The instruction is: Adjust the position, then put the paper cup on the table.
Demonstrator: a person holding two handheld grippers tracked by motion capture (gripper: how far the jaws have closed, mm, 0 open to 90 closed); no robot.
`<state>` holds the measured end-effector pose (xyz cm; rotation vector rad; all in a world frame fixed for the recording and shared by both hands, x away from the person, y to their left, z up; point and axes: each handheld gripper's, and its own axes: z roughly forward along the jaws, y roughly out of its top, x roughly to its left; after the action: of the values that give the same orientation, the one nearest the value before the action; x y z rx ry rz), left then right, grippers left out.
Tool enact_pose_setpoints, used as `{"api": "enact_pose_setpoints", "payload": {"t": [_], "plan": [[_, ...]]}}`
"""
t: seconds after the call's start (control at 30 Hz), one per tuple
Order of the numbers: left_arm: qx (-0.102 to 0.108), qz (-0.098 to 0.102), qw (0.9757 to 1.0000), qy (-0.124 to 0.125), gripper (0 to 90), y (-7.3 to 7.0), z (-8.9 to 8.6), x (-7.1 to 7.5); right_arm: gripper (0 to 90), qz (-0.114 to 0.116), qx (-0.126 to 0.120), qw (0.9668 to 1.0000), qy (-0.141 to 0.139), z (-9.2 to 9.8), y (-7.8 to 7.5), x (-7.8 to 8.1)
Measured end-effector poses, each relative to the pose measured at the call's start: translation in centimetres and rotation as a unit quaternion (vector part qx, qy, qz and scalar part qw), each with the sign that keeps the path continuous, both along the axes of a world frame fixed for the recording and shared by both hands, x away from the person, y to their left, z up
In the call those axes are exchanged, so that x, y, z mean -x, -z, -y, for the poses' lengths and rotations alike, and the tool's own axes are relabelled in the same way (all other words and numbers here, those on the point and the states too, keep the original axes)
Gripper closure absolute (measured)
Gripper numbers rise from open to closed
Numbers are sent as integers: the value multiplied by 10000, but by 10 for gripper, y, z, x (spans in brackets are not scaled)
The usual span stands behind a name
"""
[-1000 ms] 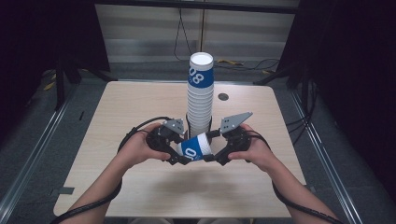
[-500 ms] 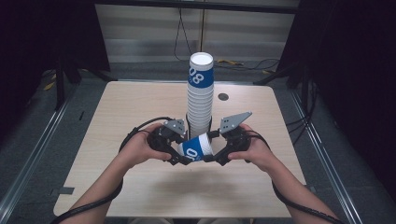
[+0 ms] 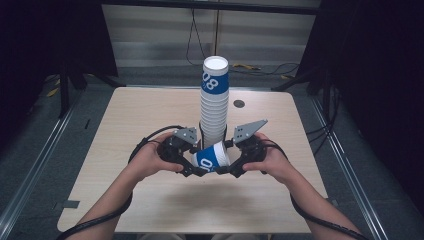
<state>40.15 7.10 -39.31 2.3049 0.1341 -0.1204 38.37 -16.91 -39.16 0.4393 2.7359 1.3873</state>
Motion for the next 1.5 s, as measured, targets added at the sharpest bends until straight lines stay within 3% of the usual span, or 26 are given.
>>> {"api": "enact_pose_setpoints", "payload": {"t": [0.27,0.33,0.6,0.77,0.83,1.17,1.5], "plan": [[87,8,10000,-22,297,4,-1,0,130,-1,20,10000,-22,0,-2,-1],[16,31,10000,26,297,5,0,-1,141,125,130,9998,-45,-2,-3,0],[-113,98,9999,-11,294,8,3,0,179,172,428,9988,-166,-3,-5,0],[-214,99,9996,-179,256,8,3,-1,215,258,504,9982,-181,-2,-6,1],[-229,14,9995,-235,242,9,3,-1,216,271,511,9982,-169,-1,-6,1],[-353,72,9989,-304,203,13,1,-1,226,280,559,9979,-187,1,-5,1],[-467,5,9979,-457,166,18,-5,2,222,272,840,9961,-94,9,-4,2]]}}
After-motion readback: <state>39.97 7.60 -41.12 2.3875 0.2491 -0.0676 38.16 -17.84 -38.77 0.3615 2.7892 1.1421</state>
